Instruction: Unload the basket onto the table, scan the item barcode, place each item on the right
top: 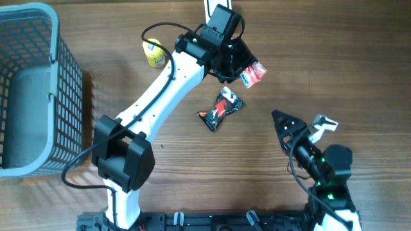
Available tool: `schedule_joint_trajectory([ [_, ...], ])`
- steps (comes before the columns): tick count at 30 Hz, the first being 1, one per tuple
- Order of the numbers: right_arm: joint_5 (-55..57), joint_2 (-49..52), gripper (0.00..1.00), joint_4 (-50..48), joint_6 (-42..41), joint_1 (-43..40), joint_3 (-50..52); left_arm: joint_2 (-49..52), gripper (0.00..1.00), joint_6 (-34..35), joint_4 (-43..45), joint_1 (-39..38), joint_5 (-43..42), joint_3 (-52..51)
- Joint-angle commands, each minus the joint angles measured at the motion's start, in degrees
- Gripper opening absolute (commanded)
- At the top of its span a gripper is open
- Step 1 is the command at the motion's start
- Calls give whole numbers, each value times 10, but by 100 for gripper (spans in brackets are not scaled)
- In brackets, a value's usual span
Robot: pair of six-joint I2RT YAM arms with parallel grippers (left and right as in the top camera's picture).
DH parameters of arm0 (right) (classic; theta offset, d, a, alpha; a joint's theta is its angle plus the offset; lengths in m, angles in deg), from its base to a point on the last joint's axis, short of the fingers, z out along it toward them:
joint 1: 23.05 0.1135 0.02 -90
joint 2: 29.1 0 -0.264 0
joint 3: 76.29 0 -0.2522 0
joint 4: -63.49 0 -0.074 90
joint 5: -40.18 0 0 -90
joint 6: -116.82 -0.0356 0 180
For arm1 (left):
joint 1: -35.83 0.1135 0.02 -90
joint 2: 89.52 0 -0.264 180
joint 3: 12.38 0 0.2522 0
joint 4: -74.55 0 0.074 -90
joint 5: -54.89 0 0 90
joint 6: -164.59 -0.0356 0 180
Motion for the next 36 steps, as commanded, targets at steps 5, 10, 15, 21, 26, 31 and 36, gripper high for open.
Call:
schedule_joint_trajectory([
  [5, -78, 249, 95, -321, -16, 0, -10, -13, 48, 32, -9, -11, -22, 3],
  [10, -122, 394, 89, -488, 11, 0, -28, -13, 48, 32, -9, -11, -46, 3],
  [15, -188, 487, 87, -561, 17, 0, -68, -13, 49, 32, -9, -11, -50, 3],
  [21, -210, 509, 83, -605, 29, 0, -97, -13, 50, 32, -21, -11, -50, 3],
  [26, -210, 510, 72, -604, 46, 0, -100, -13, 50, 32, -22, -11, -52, 3],
  [31, -209, 510, 66, -594, 72, 0, -100, -13, 51, 32, -22, -11, -63, 3],
  [36, -191, 510, 72, -583, 102, 0, -100, -13, 50, 32, -25, -11, -80, 3],
])
